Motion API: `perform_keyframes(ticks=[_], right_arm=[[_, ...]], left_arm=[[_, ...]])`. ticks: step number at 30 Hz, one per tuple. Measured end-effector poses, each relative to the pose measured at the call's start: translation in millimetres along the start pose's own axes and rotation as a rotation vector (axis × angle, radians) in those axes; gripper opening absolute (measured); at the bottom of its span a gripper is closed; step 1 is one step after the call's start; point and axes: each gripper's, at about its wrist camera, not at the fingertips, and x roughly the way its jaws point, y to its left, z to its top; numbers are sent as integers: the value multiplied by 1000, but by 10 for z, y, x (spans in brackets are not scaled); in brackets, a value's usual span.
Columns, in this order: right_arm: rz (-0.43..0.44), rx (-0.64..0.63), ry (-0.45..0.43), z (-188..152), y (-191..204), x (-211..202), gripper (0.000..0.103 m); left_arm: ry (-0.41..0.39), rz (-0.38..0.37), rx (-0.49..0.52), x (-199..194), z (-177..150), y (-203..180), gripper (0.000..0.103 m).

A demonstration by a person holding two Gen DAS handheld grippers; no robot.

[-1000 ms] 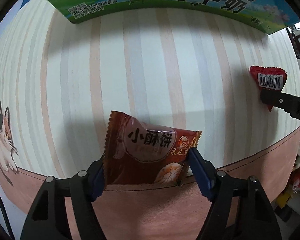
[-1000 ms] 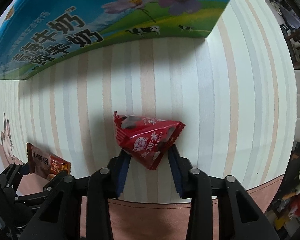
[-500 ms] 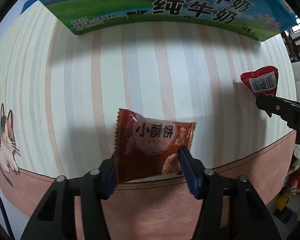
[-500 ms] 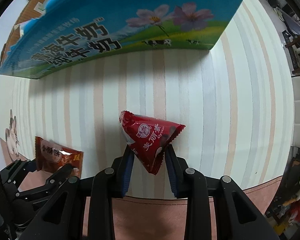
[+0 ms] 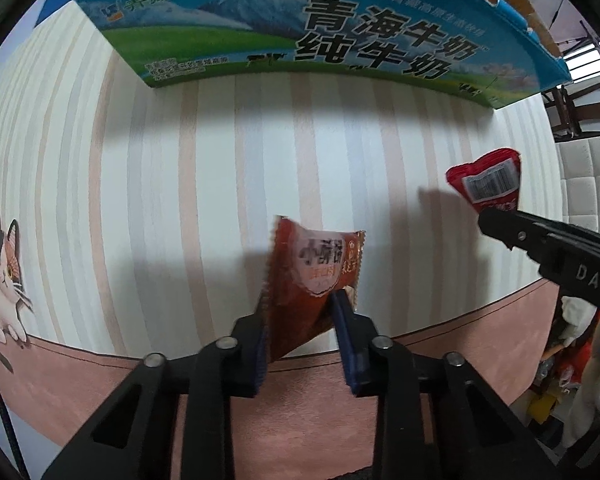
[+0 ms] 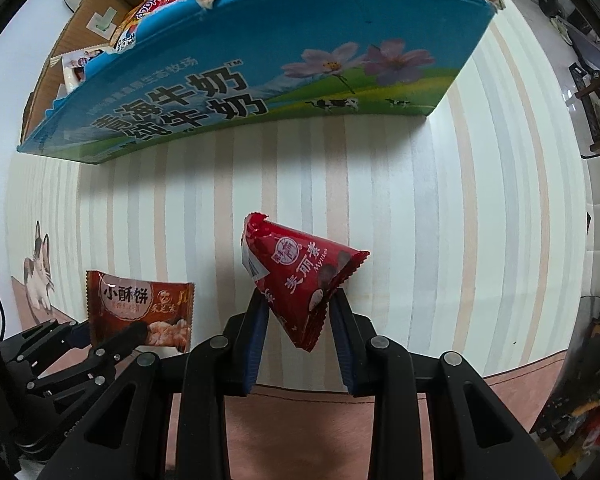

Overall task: Organize snacks
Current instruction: 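Lift the brown cake packet with left tool while right tool lifts red candy, then carry cake packet with left tool while right tool carries red candy over the box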

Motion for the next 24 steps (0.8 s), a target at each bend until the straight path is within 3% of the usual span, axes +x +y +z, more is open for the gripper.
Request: perform_keyframes(ticks=[2,5,11,16,17,18,20,24], right_arm=[[4,0,4,-2,21,24,33],[10,3,14,-19,51,51,23],[21,13,18,-20,26,92,22],[126,120,3,25,-188,8,23],[147,144,1,40,-238,-23,30],[163,164,-5,50,-282,-52,45],[199,193,-25,80,-368,-83,65],[201,191,-14,248,-422,-4,67]], left_arm=[[6,-11,-11,-35,53,19,25],[24,-29,-25,-15,170,51,25],[-3,-67,-53,-104,345,103,22],[-29,-70,-48,-288,432,111,16],[-32,-75,-51,-326,449,117,15],[-35,-80,-52,-333,478,127,14],[-42,-72,-53,-398,514,133,13],[-45,-72,-54,-468,595,176,13]])
